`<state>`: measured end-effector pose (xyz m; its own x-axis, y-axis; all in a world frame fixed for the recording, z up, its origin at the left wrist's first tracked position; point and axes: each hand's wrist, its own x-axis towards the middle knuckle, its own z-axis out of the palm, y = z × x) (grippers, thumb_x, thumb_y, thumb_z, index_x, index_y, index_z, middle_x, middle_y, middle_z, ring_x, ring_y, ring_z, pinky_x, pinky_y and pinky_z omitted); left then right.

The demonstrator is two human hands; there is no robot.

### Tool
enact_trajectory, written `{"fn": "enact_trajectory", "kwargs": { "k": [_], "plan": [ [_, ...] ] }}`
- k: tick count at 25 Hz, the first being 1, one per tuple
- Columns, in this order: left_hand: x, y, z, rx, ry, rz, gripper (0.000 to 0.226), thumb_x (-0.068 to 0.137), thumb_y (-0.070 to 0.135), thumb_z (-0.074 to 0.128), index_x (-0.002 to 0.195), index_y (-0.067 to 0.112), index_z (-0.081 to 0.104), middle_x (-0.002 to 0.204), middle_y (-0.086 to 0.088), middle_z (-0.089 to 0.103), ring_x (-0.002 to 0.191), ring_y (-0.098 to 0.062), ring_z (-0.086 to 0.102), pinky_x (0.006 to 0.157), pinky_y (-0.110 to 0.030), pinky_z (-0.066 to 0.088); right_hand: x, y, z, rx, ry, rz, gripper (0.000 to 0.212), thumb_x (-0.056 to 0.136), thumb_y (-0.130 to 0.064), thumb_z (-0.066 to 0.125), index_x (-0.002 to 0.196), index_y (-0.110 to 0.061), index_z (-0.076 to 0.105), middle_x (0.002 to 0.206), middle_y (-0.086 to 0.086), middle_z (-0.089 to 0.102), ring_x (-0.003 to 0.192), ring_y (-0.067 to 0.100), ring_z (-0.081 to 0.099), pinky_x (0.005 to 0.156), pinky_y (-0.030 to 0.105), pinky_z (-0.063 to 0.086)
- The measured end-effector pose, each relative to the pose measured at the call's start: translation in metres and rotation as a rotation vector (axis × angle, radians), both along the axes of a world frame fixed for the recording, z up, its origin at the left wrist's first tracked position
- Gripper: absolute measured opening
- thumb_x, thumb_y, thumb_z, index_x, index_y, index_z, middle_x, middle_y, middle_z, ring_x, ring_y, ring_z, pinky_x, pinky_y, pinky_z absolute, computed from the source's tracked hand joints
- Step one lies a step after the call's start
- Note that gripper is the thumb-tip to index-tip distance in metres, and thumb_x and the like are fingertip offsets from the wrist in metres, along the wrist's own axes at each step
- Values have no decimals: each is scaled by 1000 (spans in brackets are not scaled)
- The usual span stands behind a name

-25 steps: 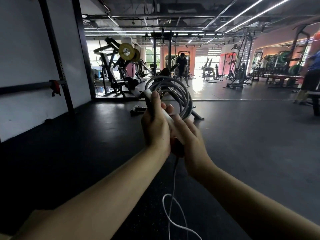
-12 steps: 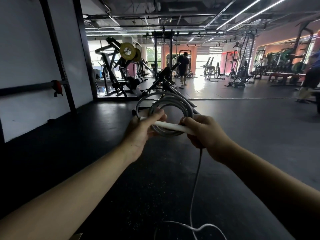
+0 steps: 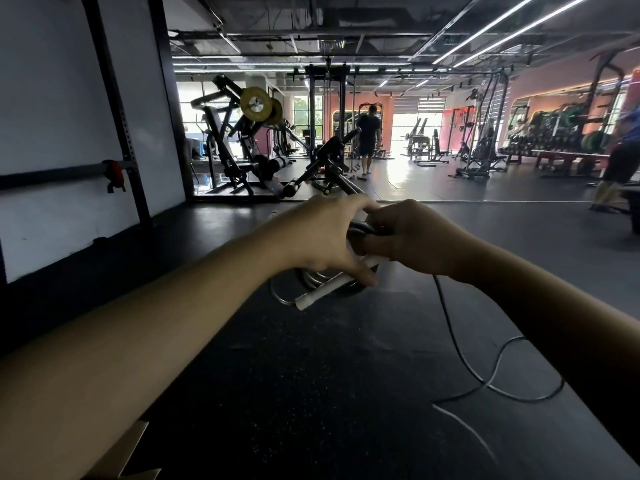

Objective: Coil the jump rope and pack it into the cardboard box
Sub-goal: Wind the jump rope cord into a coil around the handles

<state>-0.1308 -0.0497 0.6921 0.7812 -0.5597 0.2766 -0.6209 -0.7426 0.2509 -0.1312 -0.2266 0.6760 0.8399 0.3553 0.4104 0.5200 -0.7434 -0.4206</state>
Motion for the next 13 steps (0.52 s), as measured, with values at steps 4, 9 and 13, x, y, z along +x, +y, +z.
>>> {"fn": "enact_trajectory", "kwargs": {
  "k": [4,9,13],
  "plan": [
    [4,6,-4,-53,47,15,65,65,38,93,124,34,65,114,10,73,105,-11,66,90,-30,52,-11,-5,-13,197,105,98,26,94,-46,66,80,-26,74,53,-10,55,45,2,46,47,18,35],
    [0,12,0,-139,103,-25,51,66,40,93,111,43,70,102,17,76,95,-2,70,88,-29,57,-26,-14,-27,483,220,236,36,99,-53,49,90,-27,71,60,4,44,47,10,37,44,25,28],
    [-2,8,2,-92,119,1,54,67,41,92,117,34,73,101,16,77,95,-2,70,91,-32,57,-27,-11,-35,556,211,201,55,95,-59,42,103,-13,70,59,8,42,43,9,35,42,23,26]
  ]
}}
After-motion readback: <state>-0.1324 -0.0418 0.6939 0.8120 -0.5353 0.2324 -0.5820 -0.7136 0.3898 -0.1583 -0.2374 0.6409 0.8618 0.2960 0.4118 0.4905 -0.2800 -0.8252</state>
